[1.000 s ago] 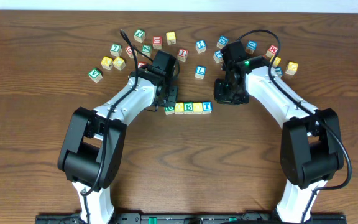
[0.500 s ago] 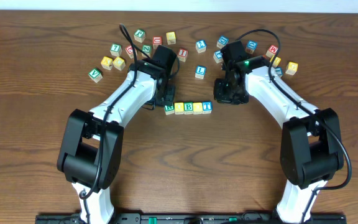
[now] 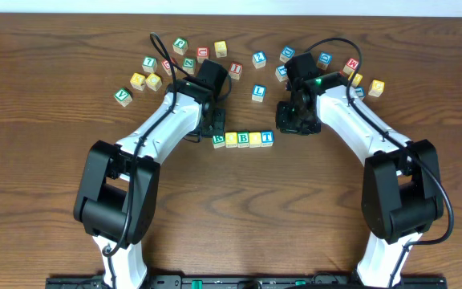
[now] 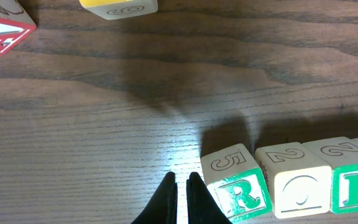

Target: Spell out ROBOT

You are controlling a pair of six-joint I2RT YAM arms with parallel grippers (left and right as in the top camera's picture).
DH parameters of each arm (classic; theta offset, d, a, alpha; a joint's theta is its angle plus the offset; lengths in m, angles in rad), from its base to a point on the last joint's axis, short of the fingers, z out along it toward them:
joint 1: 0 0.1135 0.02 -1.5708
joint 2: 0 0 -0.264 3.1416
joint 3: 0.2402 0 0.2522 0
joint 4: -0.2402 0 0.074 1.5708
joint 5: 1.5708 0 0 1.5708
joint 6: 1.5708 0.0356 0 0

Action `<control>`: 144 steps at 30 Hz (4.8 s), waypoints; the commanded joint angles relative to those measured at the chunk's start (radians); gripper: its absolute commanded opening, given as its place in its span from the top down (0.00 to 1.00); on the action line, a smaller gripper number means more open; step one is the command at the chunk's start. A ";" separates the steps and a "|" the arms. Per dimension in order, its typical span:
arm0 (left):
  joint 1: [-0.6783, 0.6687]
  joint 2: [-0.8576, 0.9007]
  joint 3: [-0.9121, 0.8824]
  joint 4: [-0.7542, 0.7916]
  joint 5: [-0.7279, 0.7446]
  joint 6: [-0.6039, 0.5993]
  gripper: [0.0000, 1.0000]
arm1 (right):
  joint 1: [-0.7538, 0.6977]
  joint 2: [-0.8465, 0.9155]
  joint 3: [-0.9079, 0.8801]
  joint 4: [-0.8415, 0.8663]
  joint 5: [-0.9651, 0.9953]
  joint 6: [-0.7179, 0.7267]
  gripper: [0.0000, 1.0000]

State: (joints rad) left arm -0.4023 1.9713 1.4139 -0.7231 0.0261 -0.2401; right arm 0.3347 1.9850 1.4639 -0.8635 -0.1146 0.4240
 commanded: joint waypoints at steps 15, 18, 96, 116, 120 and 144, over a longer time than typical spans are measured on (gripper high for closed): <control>-0.001 0.010 -0.035 0.000 -0.008 -0.024 0.92 | 0.007 -0.008 -0.006 -0.005 0.011 -0.011 0.78; -0.002 0.010 -0.044 0.010 -0.004 -0.028 0.92 | 0.007 -0.008 -0.006 -0.004 0.011 -0.011 0.78; 0.294 -0.806 0.024 -0.227 0.030 0.048 0.02 | -0.107 -0.674 0.029 -0.117 0.089 -0.160 0.01; 0.294 -0.796 0.024 -0.227 0.030 0.048 0.02 | -0.107 -0.736 0.028 -0.157 0.089 -0.159 0.01; 0.294 -0.796 0.024 -0.227 0.030 0.048 0.02 | -0.107 -0.736 0.028 -0.156 0.090 -0.160 0.01; 0.294 -0.796 0.024 -0.227 0.029 0.048 0.01 | -0.234 -1.244 -0.668 0.488 0.188 -0.284 0.01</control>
State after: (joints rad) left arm -0.1120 1.1717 1.4227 -0.9466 0.0681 -0.2047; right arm 0.1356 0.8757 0.9375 -0.4347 0.0639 0.1589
